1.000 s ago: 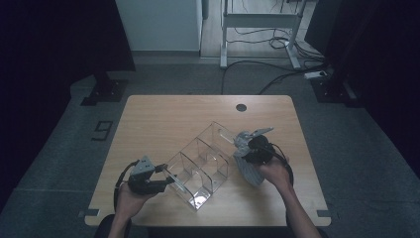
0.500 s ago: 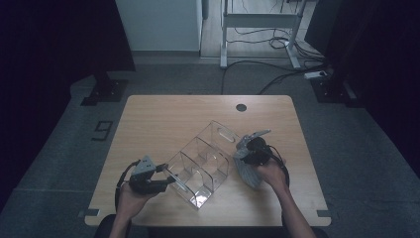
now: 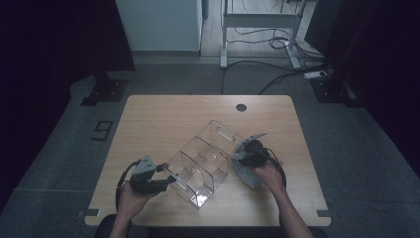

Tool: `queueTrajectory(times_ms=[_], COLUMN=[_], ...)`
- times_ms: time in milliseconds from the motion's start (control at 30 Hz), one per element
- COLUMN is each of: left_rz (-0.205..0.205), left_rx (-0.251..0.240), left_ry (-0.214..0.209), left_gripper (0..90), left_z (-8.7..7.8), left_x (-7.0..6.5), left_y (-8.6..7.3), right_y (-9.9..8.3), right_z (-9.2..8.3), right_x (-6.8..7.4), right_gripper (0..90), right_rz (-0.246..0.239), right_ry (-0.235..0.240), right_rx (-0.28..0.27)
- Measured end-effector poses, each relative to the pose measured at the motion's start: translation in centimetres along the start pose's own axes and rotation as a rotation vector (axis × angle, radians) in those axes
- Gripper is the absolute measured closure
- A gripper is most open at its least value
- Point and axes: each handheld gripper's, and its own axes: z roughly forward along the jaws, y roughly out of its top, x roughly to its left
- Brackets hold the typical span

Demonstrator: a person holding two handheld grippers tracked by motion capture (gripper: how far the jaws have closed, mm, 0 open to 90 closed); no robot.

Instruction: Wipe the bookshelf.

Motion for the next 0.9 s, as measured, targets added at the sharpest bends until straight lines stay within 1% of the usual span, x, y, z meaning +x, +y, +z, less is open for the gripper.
queueTrajectory(times_ms=[200,367,567,700,900], left_rz=[0.002,0.013,0.029,0.044,0.049], left_rx=[-0.003,-0.005,-0.004,-0.005,-0.008], left_ry=[0.001,0.007,0.016,0.028,0.033], left_gripper=[40.8,40.7,39.8,37.6,36.4], left_z=[0.0,0.0,0.0,0.0,-0.3], left_x=[0.0,-0.1,-0.2,-0.3,-0.3], left_y=[0.0,0.0,0.0,0.1,0.1], right_y=[-0.3,-0.3,-0.7,-1.0,-1.3], right_z=[0.3,-0.1,-1.7,-3.3,-5.6], right_x=[0.0,0.0,-0.1,-0.1,0.1], right_gripper=[63.8,64.7,65.3,65.4,65.4], right_rz=[-0.004,-0.007,-0.005,-0.01,-0.027], right_ry=[0.001,0.0,0.004,0.009,0.009], right_rx=[0.005,0.006,-0.003,-0.029,-0.053])
